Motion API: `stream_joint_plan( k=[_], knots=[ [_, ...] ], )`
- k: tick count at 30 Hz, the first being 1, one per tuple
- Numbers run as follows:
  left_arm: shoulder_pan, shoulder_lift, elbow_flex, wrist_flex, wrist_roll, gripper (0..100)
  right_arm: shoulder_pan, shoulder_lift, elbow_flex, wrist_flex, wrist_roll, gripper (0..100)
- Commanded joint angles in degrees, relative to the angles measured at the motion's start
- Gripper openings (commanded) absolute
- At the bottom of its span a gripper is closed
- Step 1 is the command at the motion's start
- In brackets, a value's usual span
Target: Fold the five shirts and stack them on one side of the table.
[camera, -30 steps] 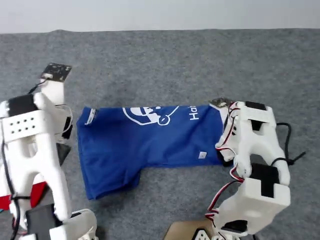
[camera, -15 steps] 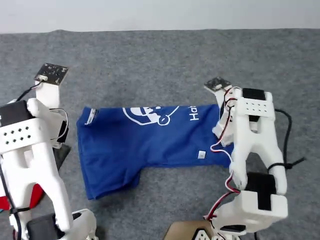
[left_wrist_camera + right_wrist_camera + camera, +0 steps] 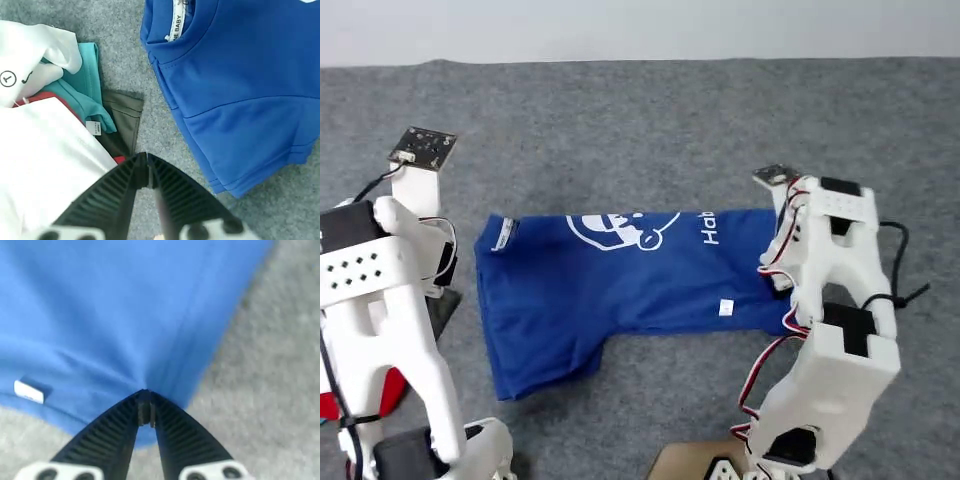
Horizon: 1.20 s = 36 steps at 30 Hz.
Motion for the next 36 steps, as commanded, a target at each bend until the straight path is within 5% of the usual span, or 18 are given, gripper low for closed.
stream_joint_plan(
  k=[1,13,18,24,36],
  knots=[
    [0.62,-2.11,-0.22,1.58,0.0,1,-0.4,-5.49,-6.51,6.11,-0.7,0.9],
    [17.49,-2.11,13.76,1.76,-6.86,2,-4.0,-23.87,-8.35,19.65,-0.62,0.9],
    [17.32,-3.52,14.46,1.76,-7.03,5,-4.35,-28.53,-6.95,22.64,-0.62,0.9],
    [4.92,-16.18,13.41,1.58,-5.45,5,-9.89,-31.43,-4.92,22.46,-0.7,0.9],
    [-35.78,-21.63,13.58,-5.27,-8.26,5,-42.42,-24.84,-1.93,17.63,-0.7,0.9]
  ],
)
